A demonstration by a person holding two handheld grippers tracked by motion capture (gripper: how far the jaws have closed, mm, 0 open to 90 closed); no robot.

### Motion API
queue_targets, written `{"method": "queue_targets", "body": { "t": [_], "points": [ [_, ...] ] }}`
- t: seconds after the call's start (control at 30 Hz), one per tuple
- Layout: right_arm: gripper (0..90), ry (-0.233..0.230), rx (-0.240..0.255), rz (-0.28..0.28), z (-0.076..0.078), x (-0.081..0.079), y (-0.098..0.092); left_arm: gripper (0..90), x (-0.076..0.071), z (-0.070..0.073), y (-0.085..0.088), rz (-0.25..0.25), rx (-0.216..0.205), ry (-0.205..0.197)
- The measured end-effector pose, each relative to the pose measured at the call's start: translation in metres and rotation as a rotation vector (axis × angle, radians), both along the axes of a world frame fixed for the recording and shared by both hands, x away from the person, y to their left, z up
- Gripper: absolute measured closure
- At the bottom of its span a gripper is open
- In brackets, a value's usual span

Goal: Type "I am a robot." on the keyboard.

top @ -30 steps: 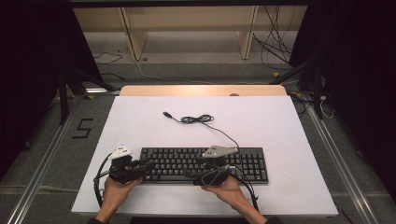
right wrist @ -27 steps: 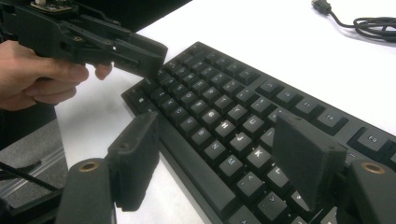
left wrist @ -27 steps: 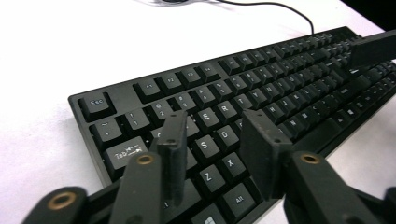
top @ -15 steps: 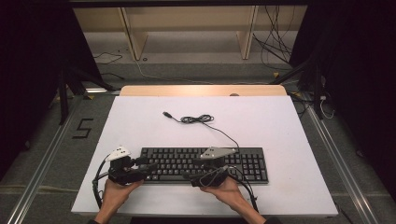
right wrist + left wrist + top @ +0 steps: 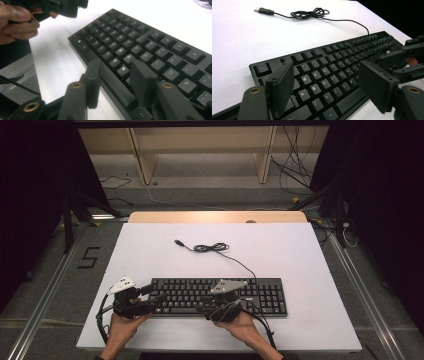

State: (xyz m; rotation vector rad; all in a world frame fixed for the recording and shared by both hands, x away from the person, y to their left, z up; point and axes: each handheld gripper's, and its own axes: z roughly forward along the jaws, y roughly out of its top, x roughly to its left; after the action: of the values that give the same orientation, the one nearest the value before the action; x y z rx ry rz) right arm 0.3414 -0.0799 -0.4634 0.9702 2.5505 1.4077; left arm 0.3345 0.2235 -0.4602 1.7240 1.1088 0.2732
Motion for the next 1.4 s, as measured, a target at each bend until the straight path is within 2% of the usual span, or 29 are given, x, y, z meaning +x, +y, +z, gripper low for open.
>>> {"method": "queue_targets", "body": {
  "t": [0.33,0.57,1.17,1.4],
  "points": [
    [79.6,0.009,-0.034,0.016,-0.005,-0.001,0.004,27.8,-0.001,0.001,0.0,-0.001,-0.005,-0.009],
    [88.7,0.012,-0.079,0.012,-0.011,0.001,0.008,27.8,-0.001,0.001,0.0,-0.002,-0.005,-0.009],
    [90.0,0.005,-0.137,0.01,-0.021,0.003,0.014,27.9,-0.001,0.001,0.0,-0.003,-0.001,-0.009],
    [90.0,0.006,-0.136,0.014,-0.021,0.003,0.015,27.9,0.0,0.0,0.0,-0.001,-0.001,-0.009]
  ]
}}
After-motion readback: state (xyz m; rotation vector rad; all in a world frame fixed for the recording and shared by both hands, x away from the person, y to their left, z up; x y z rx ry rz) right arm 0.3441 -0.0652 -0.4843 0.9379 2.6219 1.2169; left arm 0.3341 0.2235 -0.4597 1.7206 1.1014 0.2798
